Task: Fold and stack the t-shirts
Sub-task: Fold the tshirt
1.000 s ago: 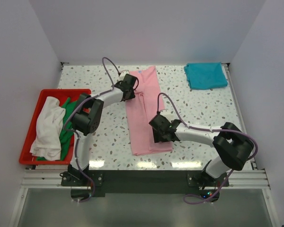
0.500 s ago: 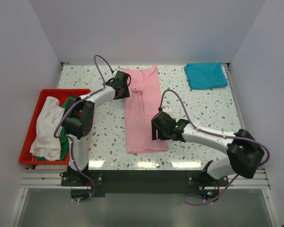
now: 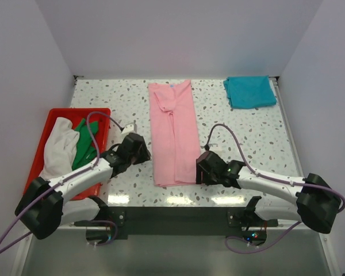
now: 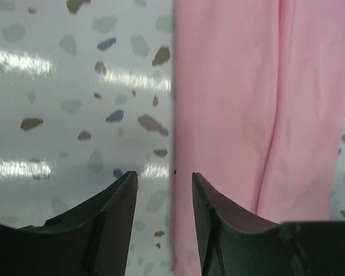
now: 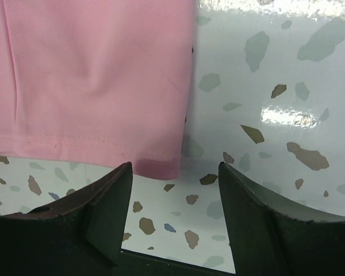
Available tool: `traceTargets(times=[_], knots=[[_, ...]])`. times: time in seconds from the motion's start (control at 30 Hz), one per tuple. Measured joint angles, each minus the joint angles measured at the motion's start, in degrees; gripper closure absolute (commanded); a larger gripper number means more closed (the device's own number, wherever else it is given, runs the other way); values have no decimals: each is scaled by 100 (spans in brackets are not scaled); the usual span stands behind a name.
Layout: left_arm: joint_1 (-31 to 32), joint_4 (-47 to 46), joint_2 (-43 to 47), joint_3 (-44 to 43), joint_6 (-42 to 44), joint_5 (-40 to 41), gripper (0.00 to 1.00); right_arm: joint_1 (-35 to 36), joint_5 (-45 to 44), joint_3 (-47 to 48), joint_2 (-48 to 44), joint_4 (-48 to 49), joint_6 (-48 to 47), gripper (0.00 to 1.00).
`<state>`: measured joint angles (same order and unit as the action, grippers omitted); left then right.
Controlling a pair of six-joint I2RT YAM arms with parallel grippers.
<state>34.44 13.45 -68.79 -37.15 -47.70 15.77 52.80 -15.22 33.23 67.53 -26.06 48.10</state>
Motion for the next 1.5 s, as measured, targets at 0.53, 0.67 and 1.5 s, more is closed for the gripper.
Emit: traceTargets(times=[0.53,0.67,1.5], knots=[[1665,-345,979,1768,-1189,-269,46,120,13,-424,-162,334,481,43],[1766,-568,962,1853,-1360,-297,49,120,17,-540,-264,402,560,49],[2691,-881,-9,1506,-1954,-96,100,122,214,-866,-476,780,789,100]])
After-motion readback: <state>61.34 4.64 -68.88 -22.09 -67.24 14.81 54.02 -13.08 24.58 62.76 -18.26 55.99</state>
